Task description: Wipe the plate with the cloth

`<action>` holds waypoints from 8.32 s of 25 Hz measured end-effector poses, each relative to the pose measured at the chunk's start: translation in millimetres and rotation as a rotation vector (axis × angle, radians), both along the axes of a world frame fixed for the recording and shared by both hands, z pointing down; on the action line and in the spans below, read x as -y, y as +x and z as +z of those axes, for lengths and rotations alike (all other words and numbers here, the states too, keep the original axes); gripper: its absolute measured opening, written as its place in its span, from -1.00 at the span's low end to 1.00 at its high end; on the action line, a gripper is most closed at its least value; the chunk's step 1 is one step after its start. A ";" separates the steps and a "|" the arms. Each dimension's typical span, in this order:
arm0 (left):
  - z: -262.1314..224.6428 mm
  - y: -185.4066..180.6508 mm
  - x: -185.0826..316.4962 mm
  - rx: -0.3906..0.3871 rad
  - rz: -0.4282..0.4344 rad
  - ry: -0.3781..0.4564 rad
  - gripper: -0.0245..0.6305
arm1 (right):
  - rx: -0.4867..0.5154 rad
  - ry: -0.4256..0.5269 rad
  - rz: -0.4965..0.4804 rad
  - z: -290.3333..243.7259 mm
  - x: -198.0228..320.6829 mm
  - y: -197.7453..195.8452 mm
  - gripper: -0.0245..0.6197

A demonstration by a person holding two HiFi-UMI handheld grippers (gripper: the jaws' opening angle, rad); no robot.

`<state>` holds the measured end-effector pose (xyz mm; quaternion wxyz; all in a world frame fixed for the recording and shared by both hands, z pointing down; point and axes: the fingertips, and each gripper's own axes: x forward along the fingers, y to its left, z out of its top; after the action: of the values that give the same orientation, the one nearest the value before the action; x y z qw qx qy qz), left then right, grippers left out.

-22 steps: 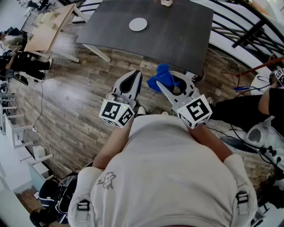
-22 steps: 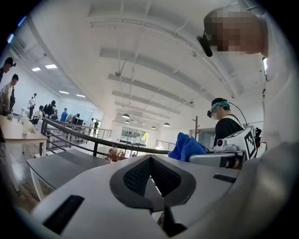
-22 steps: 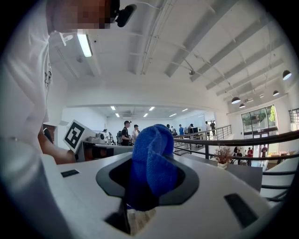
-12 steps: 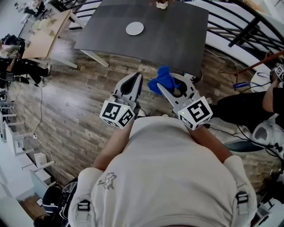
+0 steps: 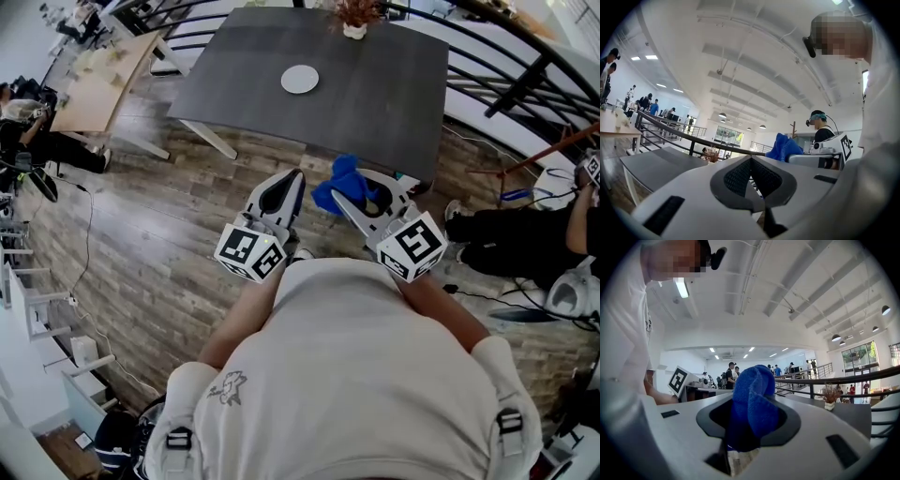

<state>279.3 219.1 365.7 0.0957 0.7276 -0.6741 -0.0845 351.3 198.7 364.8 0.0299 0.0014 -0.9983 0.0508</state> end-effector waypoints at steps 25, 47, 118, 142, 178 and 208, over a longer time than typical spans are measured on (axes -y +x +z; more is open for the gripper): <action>12.0 -171.2 -69.2 -0.074 0.012 -0.020 -0.91 | -0.053 -0.028 -0.058 7.4 -64.9 -189.5 -0.51; 19.4 -233.4 134.7 -0.056 -0.005 -0.076 -0.91 | -0.042 -0.105 -0.054 21.1 150.3 -242.8 -0.51; 320.5 -398.2 361.1 -0.264 0.551 -0.813 -0.86 | -0.354 -0.248 0.547 245.6 394.0 -355.7 -0.50; 442.0 -400.2 385.5 -0.438 0.373 -1.112 -0.48 | -0.576 -0.361 0.328 429.2 417.7 -370.2 -0.50; 162.4 -435.1 360.7 -1.010 0.657 -0.536 -0.85 | -0.442 -0.059 0.295 174.9 332.1 -490.1 -0.50; 46.4 -511.4 319.1 -0.532 0.731 -0.276 -0.86 | -0.645 0.455 0.406 47.3 342.8 -492.1 -0.51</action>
<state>-232.2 -100.0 412.1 0.3844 0.8507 -0.3306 -0.1385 -140.8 -144.1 412.1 0.3282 0.2199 -0.9031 -0.1684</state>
